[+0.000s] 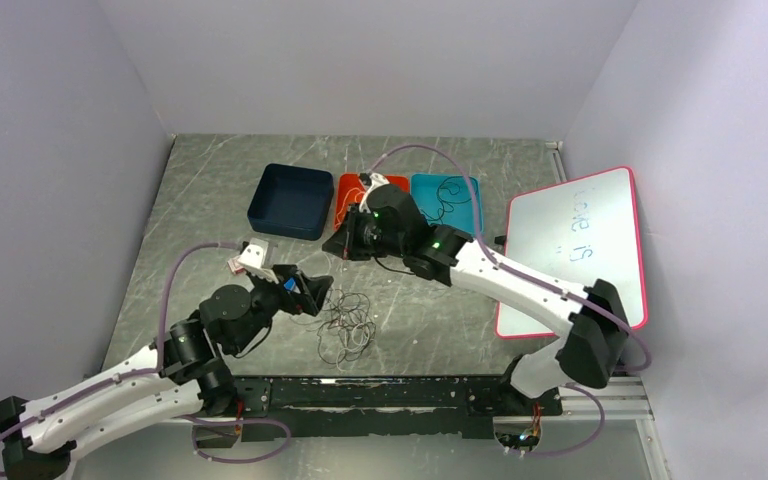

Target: Untangle the cables

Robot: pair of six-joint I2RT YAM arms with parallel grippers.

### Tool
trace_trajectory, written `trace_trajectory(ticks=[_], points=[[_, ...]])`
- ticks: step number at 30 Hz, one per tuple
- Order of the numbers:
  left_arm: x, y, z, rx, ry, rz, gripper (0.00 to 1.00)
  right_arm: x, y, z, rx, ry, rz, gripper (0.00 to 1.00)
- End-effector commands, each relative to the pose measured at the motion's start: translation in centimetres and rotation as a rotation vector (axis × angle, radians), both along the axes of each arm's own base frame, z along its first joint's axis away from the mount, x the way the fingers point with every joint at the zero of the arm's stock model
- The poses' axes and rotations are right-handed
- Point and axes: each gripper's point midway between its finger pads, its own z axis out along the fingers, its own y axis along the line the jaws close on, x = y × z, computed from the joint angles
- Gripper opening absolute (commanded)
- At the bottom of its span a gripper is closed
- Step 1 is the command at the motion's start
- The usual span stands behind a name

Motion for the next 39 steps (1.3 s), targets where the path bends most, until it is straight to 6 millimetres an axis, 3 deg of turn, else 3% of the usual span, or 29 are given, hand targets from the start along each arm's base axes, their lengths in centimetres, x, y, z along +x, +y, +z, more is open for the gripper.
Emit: trace_trajectory(ticks=[1, 5, 6, 10, 19, 28, 32, 39], points=[[0.4, -1.0, 2.7, 0.016, -0.181, -0.062, 0.95, -1.4, -0.7, 3.4, 0.038, -0.015, 0.035, 0.0], [0.3, -1.4, 3.6, 0.017, -0.29, -0.101, 0.95, -2.1, -0.8, 5.8, 0.059, -0.032, 0.07, 0.0], [0.2, -1.7, 3.9, 0.021, -0.319, -0.117, 0.99, -2.3, -0.8, 6.2, 0.067, -0.032, 0.079, 0.0], [0.5, -2.3, 4.4, 0.043, -0.36, -0.133, 0.99, -2.8, -0.9, 7.4, 0.096, -0.038, 0.095, 0.0], [2.0, -3.3, 4.0, 0.045, -0.325, -0.081, 1.0, -3.6, -1.8, 8.5, 0.096, -0.054, 0.114, 0.0], [1.3, -6.0, 2.6, 0.055, -0.183, -0.188, 0.99, -3.9, -2.0, 8.5, 0.093, -0.065, 0.125, 0.0], [1.0, -6.1, 2.9, 0.028, -0.214, -0.2, 1.0, -3.9, -2.1, 8.9, 0.104, -0.074, 0.124, 0.0], [2.3, -5.7, 2.4, 0.059, -0.224, -0.134, 0.99, -4.5, -2.3, 10.2, 0.133, -0.079, 0.141, 0.0]])
